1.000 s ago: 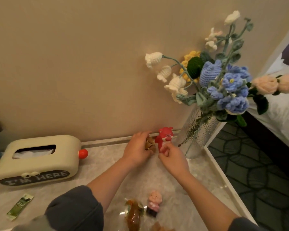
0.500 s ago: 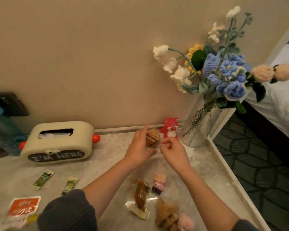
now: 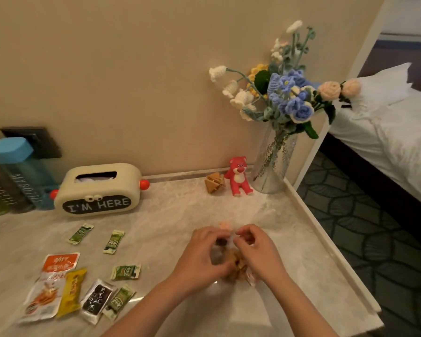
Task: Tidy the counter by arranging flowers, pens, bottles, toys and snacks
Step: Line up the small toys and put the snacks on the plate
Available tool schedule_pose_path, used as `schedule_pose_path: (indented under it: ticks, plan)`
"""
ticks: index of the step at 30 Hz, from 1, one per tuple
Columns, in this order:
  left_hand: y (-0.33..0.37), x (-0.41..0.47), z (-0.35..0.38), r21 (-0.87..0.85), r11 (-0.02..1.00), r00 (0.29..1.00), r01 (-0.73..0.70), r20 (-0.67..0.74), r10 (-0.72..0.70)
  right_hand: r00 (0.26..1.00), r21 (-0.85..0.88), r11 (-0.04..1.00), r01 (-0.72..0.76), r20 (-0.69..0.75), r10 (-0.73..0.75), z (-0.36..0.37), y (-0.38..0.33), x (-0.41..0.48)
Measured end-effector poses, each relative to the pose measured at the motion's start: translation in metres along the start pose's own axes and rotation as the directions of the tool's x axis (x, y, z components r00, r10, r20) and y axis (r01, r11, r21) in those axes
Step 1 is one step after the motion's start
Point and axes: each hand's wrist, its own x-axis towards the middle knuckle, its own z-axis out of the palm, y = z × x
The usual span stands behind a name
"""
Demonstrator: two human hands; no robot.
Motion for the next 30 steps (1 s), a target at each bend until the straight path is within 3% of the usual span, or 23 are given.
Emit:
schedule_pose_path:
  ticks: [5, 14, 18, 21, 30]
  plan:
    - [0.0, -0.015, 0.009, 0.182, 0.982, 0.996, -0.053, 0.073, 0.04, 1.0, -0.159, 0.987, 0.008, -0.007, -0.009, 0.0, 0.012, -0.019]
    - [0.008, -0.02, 0.007, 0.184, 0.981, 0.998, -0.056, 0.04, 0.049, 0.999, -0.194, 0.98, 0.046, -0.017, -0.051, 0.003, 0.003, -0.027]
    - [0.015, -0.017, -0.008, 0.048, 0.999, 0.999, -0.02, -0.04, 0.022, 0.997, -0.079, 0.995, 0.059, -0.051, -0.064, 0.001, -0.02, -0.016]
    - [0.016, -0.008, -0.025, 0.051, 0.999, 0.998, 0.021, -0.068, -0.018, 0.996, -0.025, 0.996, 0.082, -0.028, -0.083, 0.001, -0.042, -0.001]
    - [-0.005, 0.042, -0.052, 0.055, 0.972, 0.964, 0.227, -0.157, -0.216, 0.979, -0.126, 0.973, 0.193, 0.085, -0.183, 0.023, -0.079, 0.057]
